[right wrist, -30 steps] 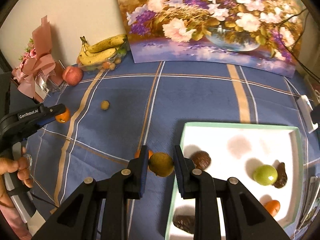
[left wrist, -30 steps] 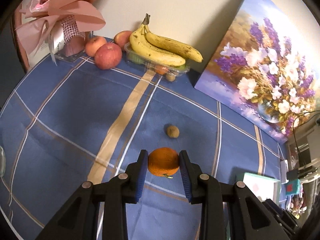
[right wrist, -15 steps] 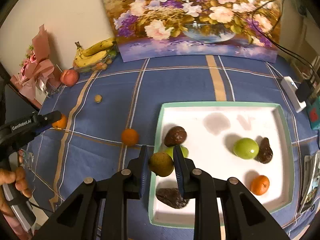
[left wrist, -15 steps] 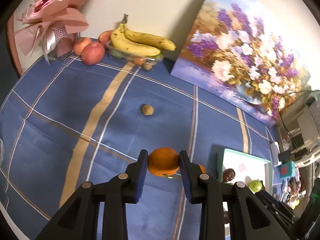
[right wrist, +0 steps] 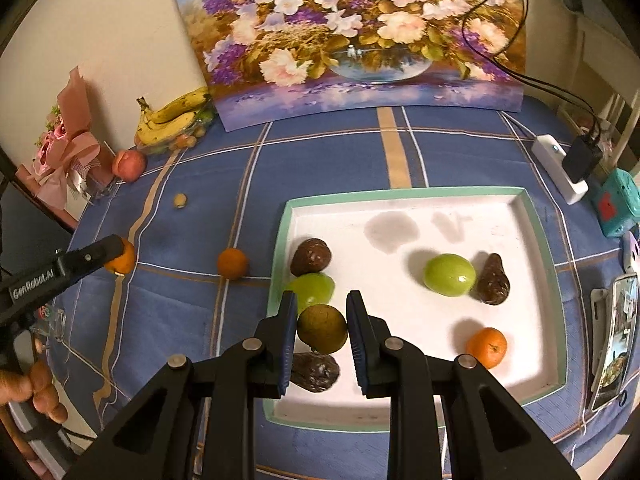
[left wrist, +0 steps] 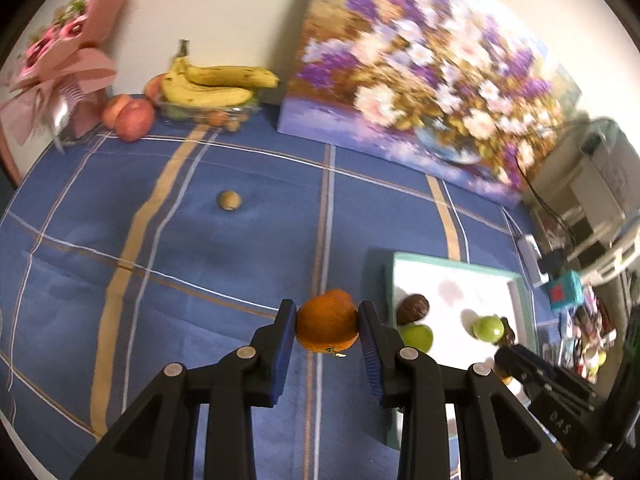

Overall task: Organize fruits
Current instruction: 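Carry the mandarin and the small brown fruit toward the white tray, then lower the mandarin into the tray with the left tool while the right tool lowers its small fruit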

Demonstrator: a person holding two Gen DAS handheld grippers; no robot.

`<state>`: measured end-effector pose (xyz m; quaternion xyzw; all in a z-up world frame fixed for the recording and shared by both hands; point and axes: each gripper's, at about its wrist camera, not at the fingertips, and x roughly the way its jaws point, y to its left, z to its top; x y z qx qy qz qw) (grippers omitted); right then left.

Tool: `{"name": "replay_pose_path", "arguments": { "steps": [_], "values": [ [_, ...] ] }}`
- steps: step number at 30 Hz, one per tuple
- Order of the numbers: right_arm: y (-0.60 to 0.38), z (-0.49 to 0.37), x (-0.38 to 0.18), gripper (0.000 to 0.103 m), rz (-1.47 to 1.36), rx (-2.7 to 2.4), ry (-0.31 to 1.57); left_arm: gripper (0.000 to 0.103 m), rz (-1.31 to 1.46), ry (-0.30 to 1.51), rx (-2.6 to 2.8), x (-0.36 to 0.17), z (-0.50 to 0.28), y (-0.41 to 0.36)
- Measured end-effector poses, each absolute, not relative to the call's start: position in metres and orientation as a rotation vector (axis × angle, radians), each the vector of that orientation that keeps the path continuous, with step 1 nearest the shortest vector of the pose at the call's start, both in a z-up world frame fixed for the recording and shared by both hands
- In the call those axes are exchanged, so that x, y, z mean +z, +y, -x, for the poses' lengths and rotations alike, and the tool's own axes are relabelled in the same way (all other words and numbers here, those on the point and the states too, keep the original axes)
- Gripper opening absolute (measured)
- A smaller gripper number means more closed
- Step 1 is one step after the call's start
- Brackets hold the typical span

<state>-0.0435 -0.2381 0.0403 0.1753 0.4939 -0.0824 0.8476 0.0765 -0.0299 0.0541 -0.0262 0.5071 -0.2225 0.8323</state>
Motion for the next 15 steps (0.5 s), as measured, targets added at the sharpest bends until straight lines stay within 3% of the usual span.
{"name": "replay_pose_path", "arguments": {
  "steps": [15],
  "values": [
    [-0.299,0.07,0.029,0.026,-0.439,-0.337,1.053,0.034,-0.154,1.098,-0.655,0.041,-0.03,-0.118]
  ]
}}
